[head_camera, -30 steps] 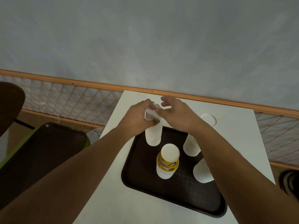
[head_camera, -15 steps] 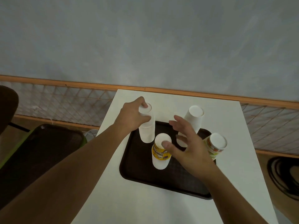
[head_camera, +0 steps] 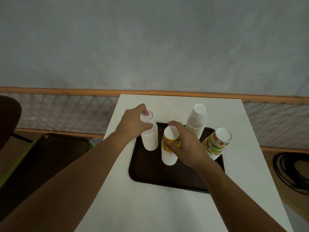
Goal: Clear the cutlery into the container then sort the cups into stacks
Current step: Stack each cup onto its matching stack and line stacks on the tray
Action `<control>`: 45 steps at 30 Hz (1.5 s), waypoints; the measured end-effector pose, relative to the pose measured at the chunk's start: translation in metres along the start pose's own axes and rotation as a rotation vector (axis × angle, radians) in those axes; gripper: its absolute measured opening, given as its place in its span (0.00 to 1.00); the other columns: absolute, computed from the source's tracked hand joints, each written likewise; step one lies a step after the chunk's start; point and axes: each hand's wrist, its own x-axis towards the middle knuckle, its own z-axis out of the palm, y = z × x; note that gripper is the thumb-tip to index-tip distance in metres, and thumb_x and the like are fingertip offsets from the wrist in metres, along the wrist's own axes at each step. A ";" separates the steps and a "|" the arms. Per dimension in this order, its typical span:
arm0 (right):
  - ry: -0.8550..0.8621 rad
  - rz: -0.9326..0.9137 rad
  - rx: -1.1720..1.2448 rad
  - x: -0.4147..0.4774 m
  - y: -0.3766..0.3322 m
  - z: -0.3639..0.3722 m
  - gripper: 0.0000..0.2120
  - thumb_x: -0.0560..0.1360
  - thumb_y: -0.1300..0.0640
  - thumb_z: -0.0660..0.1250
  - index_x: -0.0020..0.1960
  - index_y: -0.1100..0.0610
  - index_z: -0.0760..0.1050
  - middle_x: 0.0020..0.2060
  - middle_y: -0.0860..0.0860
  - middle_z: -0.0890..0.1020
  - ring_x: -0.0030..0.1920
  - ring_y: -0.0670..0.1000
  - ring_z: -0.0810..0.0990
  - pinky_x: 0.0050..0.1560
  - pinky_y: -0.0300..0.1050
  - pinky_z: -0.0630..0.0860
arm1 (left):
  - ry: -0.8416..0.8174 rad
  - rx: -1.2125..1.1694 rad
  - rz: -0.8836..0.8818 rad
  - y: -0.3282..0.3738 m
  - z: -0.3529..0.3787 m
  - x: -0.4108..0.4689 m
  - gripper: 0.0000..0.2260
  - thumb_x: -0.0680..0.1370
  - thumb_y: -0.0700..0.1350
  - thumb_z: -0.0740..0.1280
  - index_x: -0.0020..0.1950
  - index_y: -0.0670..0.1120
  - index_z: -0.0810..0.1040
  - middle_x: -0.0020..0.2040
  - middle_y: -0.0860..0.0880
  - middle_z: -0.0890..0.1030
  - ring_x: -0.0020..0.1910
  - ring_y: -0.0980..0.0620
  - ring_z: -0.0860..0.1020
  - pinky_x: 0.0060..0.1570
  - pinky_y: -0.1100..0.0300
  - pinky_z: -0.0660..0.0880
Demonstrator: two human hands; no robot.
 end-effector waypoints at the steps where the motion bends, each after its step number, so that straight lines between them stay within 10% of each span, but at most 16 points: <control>1: -0.015 -0.001 -0.022 0.002 0.002 -0.001 0.30 0.76 0.49 0.74 0.73 0.45 0.65 0.66 0.44 0.76 0.63 0.48 0.75 0.62 0.51 0.78 | -0.001 0.002 -0.001 0.000 0.000 -0.001 0.19 0.70 0.48 0.80 0.50 0.54 0.71 0.49 0.48 0.77 0.39 0.52 0.74 0.33 0.63 0.67; 19: -0.019 0.054 -0.111 0.036 0.002 0.005 0.32 0.77 0.51 0.72 0.75 0.45 0.59 0.66 0.50 0.76 0.62 0.54 0.77 0.64 0.53 0.77 | -0.024 0.052 0.030 -0.003 -0.002 -0.018 0.18 0.72 0.48 0.78 0.53 0.55 0.70 0.48 0.49 0.77 0.39 0.52 0.75 0.31 0.66 0.67; 45: 0.058 -0.052 -0.248 0.008 -0.034 -0.037 0.38 0.77 0.49 0.71 0.80 0.51 0.55 0.73 0.52 0.69 0.68 0.54 0.72 0.65 0.47 0.72 | 0.203 0.154 0.195 0.023 -0.003 -0.048 0.32 0.69 0.56 0.80 0.70 0.54 0.73 0.70 0.51 0.69 0.69 0.48 0.68 0.63 0.55 0.70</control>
